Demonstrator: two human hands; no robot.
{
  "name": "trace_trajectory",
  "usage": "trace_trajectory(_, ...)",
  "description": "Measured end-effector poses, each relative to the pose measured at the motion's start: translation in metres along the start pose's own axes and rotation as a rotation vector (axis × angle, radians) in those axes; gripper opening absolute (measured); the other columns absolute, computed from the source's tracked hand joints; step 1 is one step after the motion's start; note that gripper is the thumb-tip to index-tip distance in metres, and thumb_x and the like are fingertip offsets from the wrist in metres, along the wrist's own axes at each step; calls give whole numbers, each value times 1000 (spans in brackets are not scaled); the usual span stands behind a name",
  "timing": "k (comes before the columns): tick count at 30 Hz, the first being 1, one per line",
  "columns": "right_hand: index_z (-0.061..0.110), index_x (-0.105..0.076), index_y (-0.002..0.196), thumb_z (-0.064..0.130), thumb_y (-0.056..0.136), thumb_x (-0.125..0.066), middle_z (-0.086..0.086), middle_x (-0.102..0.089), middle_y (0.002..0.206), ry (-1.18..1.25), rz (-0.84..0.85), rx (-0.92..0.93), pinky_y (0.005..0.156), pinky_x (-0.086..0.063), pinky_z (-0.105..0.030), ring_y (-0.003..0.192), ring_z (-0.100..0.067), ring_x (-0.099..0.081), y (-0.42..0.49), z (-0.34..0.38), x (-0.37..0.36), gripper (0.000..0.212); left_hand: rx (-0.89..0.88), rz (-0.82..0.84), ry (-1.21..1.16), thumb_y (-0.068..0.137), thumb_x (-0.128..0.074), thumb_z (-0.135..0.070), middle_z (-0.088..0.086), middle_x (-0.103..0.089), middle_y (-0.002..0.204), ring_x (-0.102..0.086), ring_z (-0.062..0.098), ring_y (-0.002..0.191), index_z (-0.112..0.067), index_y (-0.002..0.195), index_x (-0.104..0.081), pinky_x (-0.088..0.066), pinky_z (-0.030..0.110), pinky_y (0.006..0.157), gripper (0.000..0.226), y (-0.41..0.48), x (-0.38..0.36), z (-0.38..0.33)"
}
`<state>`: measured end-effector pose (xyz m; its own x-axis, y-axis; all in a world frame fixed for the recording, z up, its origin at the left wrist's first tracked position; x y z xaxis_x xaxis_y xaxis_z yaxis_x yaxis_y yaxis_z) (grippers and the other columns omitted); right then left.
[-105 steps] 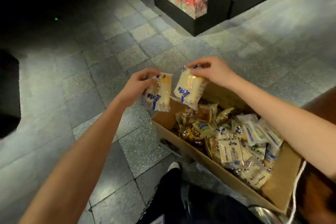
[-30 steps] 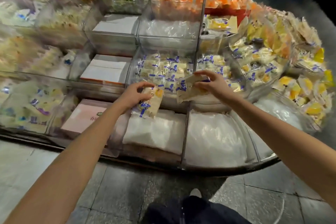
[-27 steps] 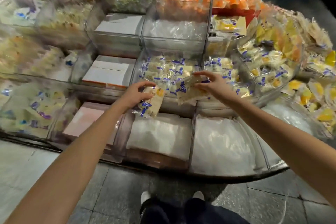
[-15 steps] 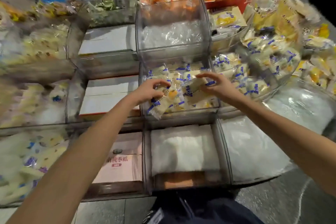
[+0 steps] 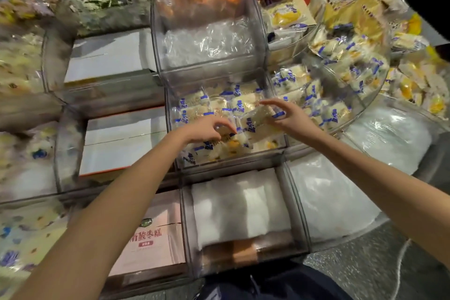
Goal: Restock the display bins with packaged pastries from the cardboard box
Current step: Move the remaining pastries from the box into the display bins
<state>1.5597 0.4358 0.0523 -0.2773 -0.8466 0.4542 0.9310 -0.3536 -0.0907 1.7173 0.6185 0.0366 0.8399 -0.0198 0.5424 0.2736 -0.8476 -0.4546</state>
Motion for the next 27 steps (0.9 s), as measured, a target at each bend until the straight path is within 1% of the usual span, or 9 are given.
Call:
trace_trajectory(5,26,-59,128,0,88,-67,17,-55,124,24,15,5,94,-54,-33,109,-12,-63,24,-2,14,49,-37,-100,-56,86,-60,7,-3,-55,119,-54,9,93,-29,111,-64,-44,20,75,44,24,50,-16)
trace_trajectory(8,30,-59,126,1,88,-67,16,-55,128,38,14,-6,87,-56,-27,105,-13,-66,35,-4,24,48,-23,-108,56,85,-56,8,-1,-55,127,-56,18,108,-30,113,-62,-46,29,87,47,52,76,-22)
trace_trajectory(10,31,-60,124,-2,87,-67,12,-56,131,52,5,-19,85,-58,-31,100,-13,-68,40,-9,32,50,-19,-123,137,84,-53,8,2,-56,131,-54,21,115,-29,115,-63,-44,33,95,50,70,83,-27)
trace_trajectory(12,30,-61,124,-7,86,-64,8,-57,133,71,-11,-40,83,-59,-35,99,-14,-69,44,-17,39,53,-7,-142,200,85,-48,10,1,-57,131,-52,19,115,-27,120,-64,-43,33,96,53,85,84,-29)
trace_trajectory(15,27,-61,125,-9,87,-63,6,-55,136,101,-19,-64,81,-58,-28,99,-15,-69,47,-23,45,53,-34,-137,292,81,-41,16,1,-56,136,-50,20,122,-26,123,-64,-42,34,97,64,101,77,-33)
trace_trajectory(18,29,-60,125,-5,87,-65,8,-56,136,113,-44,-72,85,-58,-31,95,-19,-71,58,-27,48,51,-70,-128,434,82,-46,15,4,-51,135,-50,24,121,-28,129,-62,-44,35,91,65,114,69,-27)
trace_trajectory(22,30,-60,124,-1,88,-66,10,-58,132,109,-26,-52,83,-56,-23,98,-16,-70,73,-22,43,48,-174,-297,590,89,-65,-10,9,-45,142,-47,27,124,-26,138,-55,-46,44,98,52,111,64,-6)
trace_trajectory(25,29,-60,123,-1,88,-66,21,-58,122,115,-10,-32,94,-54,-28,108,-12,-65,77,-21,34,47,-188,-258,783,84,-72,-41,13,-32,154,-34,30,137,-28,151,-35,-35,46,111,78,109,58,13)
trace_trajectory(27,29,-60,125,1,88,-67,19,-59,125,110,30,-35,99,-51,-31,113,-10,-62,80,-23,27,48,-199,-255,861,82,-74,-43,13,-25,157,-30,30,139,-31,154,-26,-31,44,110,87,106,57,18)
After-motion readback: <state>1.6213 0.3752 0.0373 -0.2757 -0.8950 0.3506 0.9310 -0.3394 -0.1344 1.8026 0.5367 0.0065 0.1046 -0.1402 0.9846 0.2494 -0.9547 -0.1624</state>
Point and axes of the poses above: each hand's wrist, its own y-axis towards the middle knuckle, its own x-axis out of the back of the hand, z = x × y, the point moved 3 cm from there along y, towards the middle knuckle
